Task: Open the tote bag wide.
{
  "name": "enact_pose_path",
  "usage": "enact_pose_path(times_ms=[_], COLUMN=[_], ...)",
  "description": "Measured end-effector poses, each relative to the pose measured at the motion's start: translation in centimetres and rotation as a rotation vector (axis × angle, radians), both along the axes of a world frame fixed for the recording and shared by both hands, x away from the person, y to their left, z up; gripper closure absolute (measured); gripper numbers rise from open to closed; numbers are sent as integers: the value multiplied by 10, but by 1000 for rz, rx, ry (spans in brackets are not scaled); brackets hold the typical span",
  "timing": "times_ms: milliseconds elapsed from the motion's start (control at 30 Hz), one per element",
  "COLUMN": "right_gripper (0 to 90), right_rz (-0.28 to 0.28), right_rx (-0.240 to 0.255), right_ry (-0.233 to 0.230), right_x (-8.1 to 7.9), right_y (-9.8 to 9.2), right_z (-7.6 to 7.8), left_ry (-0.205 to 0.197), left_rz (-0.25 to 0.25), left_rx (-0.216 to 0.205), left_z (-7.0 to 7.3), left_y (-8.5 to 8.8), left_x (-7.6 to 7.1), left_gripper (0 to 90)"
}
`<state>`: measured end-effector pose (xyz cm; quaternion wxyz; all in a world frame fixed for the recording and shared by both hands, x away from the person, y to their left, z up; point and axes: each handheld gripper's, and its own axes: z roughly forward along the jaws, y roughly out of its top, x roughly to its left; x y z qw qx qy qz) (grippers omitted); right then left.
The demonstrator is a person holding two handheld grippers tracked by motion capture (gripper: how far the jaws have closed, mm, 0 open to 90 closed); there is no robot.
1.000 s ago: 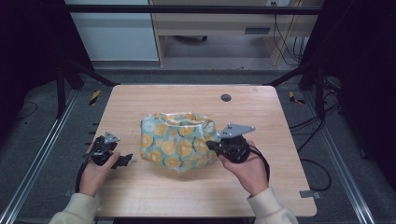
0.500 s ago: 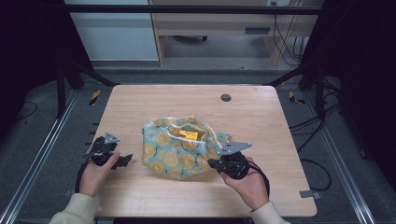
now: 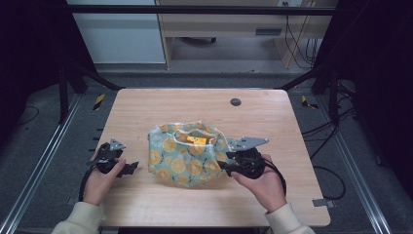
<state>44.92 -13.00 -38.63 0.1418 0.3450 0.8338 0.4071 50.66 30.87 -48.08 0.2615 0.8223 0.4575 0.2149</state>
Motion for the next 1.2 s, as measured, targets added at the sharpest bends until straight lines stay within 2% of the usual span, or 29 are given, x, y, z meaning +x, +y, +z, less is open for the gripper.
enact_pose_path(times_ms=[133,167,200,233,300,400,433,467,533,567,667,733,767,800,833,867,900,967,1000,1033,1067,1200], right_gripper=[517,509,509,505,504,507,505,505,504,501,493,498,540,712,712,755,849,900,900,900,900,900], right_rz=[-16,-25,-25,-40,-48,-64,-74,-74,-76,-90,-98,-99,-102,-111,-111,-113,-110,-110,-110,-102,-102,-88], right_rx=[-16,-28,-28,-42,-48,-61,-66,-66,-78,-87,-131,-142,-164,-187,-187,-197,-199,-183,-183,-158,-158,-84], right_ry=[2,13,13,21,24,41,61,61,77,109,145,157,158,157,157,151,148,124,124,86,86,1], right_x=[10,20,20,32,37,58,73,73,87,98,111,114,118,119,119,119,119,115,115,112,112,99], right_y=[0,1,1,2,2,5,9,9,13,19,28,31,32,33,33,33,33,32,32,30,30,27], right_z=[10,15,15,18,20,23,23,23,21,18,10,7,4,1,1,0,0,3,3,10,10,30], left_ry=[7,9,8,6,8,5,5,2,-1,-3,-5,-4,-3,-8,-8,-11,-15,-17,-17,-21,-23,-33], left_rz=[-3,-4,-5,-6,-9,-17,-22,-25,-34,-36,-54,-60,-66,-81,-81,-90,-92,-109,-109,-106,-107,-135], left_rx=[4,4,5,3,-1,1,-3,-10,-13,-9,-18,-26,-39,-47,-47,-48,-56,-57,-57,-64,-73,-65], left_z=[0,0,0,0,0,3,5,7,9,10,13,14,15,18,18,21,23,31,31,34,37,59], left_y=[0,0,0,0,0,-1,-1,-2,-3,-4,-6,-7,-8,-10,-10,-10,-11,-12,-12,-12,-12,-15], left_x=[0,0,0,0,0,-1,-1,-2,-2,-2,-4,-4,-5,-6,-6,-6,-6,-5,-5,-5,-4,1], left_gripper=[58,62,62,63,63,67,70,70,70,70,70,70,72,73,73,73,73,73,76,80,80,81])
